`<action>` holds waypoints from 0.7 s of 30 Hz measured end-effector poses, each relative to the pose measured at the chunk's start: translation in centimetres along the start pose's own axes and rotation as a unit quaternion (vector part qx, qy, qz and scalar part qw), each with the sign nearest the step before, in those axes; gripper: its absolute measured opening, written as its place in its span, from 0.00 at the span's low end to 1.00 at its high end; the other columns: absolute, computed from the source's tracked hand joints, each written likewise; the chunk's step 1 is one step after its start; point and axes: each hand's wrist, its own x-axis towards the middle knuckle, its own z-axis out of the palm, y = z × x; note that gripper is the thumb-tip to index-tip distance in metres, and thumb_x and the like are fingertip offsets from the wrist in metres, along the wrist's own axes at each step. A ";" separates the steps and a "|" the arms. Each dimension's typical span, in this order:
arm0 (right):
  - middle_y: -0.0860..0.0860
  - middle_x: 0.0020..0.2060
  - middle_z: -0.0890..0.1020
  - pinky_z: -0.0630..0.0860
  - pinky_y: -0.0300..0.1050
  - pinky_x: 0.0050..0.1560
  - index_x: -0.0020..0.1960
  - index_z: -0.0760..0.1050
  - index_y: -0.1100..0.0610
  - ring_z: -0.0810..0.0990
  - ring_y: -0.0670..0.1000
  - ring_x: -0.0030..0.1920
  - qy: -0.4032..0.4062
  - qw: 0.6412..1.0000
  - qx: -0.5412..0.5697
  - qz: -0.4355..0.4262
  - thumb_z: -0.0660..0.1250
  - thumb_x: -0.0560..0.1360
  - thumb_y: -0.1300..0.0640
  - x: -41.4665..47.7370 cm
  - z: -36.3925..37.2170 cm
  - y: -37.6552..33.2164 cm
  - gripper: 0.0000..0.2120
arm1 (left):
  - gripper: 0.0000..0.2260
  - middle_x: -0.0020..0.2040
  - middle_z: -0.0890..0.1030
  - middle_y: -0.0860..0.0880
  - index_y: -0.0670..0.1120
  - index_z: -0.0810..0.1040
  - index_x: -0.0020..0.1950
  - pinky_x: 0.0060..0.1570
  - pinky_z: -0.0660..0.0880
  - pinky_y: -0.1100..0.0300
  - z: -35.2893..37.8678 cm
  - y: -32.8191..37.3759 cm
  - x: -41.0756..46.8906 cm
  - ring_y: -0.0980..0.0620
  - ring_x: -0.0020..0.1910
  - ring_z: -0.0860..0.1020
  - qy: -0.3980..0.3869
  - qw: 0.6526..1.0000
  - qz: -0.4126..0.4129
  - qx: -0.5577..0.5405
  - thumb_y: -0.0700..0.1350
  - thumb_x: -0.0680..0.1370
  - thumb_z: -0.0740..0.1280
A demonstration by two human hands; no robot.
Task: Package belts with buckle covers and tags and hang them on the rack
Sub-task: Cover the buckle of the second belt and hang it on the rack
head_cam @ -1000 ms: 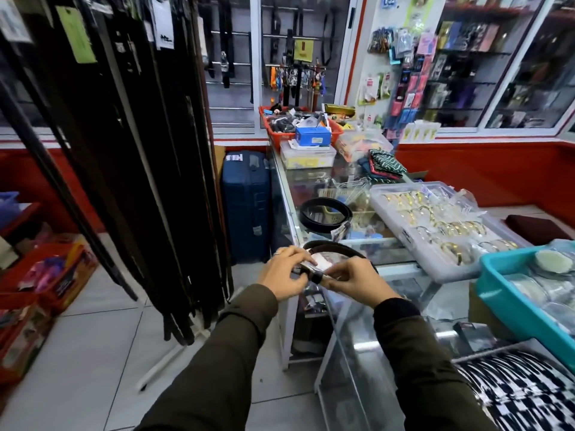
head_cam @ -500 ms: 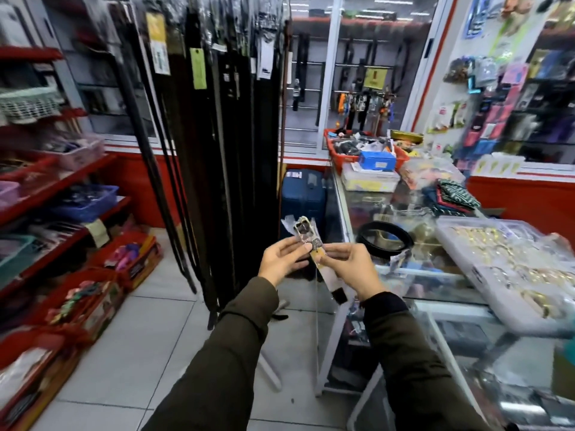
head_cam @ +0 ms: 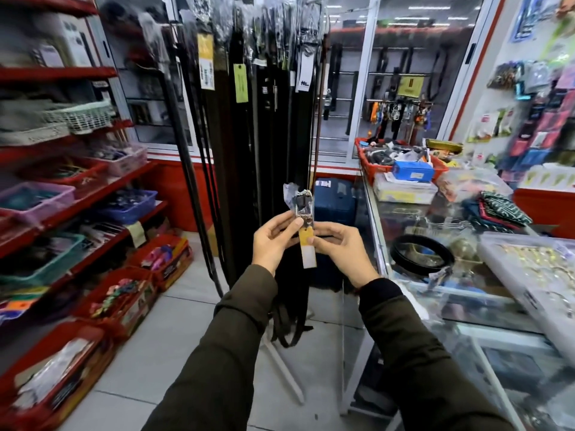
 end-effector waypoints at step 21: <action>0.59 0.50 0.88 0.85 0.46 0.50 0.59 0.82 0.65 0.88 0.53 0.51 -0.033 0.964 0.202 -0.168 0.76 0.72 0.65 14.5 9.8 -19.7 0.16 | 0.04 0.42 0.88 0.50 0.45 0.86 0.50 0.40 0.82 0.62 -4.0 20.7 9.2 0.54 0.43 0.86 0.087 0.975 0.203 -0.012 0.41 0.77 0.73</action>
